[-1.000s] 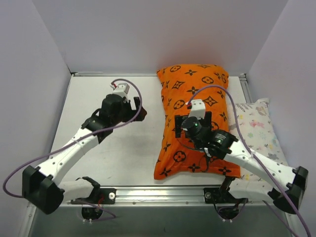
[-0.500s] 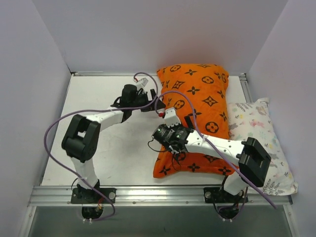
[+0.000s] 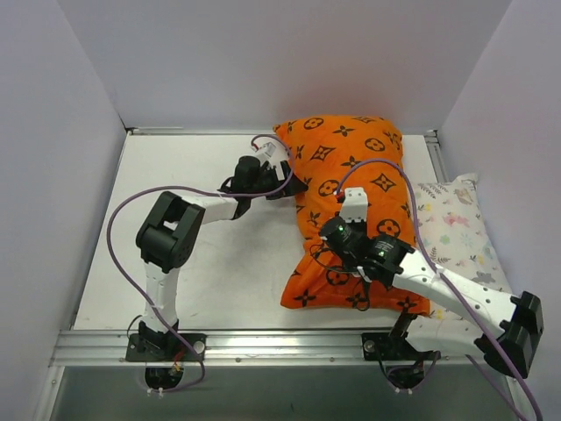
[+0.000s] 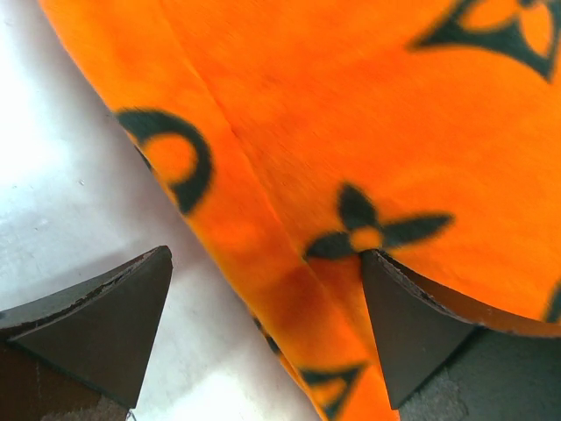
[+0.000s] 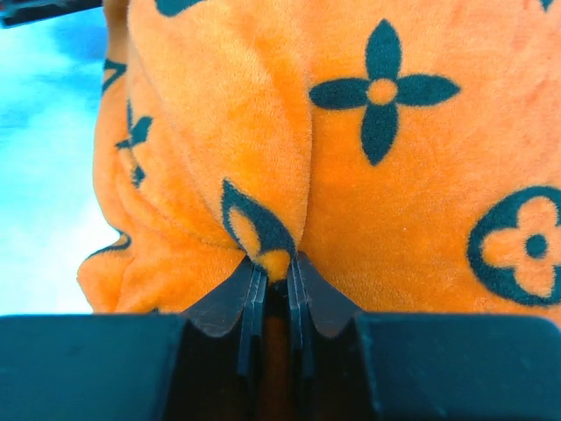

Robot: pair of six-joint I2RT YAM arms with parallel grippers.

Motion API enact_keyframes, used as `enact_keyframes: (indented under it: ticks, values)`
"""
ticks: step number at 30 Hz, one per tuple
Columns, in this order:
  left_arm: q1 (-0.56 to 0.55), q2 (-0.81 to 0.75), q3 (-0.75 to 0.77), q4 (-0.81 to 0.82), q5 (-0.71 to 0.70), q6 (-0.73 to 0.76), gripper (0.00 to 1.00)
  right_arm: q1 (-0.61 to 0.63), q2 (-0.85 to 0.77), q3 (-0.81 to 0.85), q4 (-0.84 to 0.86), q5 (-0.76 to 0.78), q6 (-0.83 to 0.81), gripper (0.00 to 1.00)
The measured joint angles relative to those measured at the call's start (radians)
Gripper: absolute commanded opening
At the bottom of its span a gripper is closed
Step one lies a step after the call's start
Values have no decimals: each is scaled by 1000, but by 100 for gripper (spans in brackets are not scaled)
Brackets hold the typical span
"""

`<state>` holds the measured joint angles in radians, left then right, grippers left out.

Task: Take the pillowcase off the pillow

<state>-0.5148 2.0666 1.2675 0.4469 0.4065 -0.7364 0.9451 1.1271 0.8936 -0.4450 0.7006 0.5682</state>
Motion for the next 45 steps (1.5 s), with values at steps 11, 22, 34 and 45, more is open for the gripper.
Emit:
enact_keyframes:
  ticks: [11, 22, 34, 45]
  values:
    - [-34, 72, 12, 174, -77, -93, 65, -17, -88, -21, -9, -101, -13, 0]
    - [-43, -106, -227, 307, -202, -116, 0, -22, -106, -19, -29, -141, -32, 0]
    - [-198, -964, -363, -214, -650, 181, 0, 39, -121, 210, -146, -303, -106, 0]
    - [-221, -713, 123, -579, -760, 309, 0, -216, -57, 245, -34, -729, -71, 0]
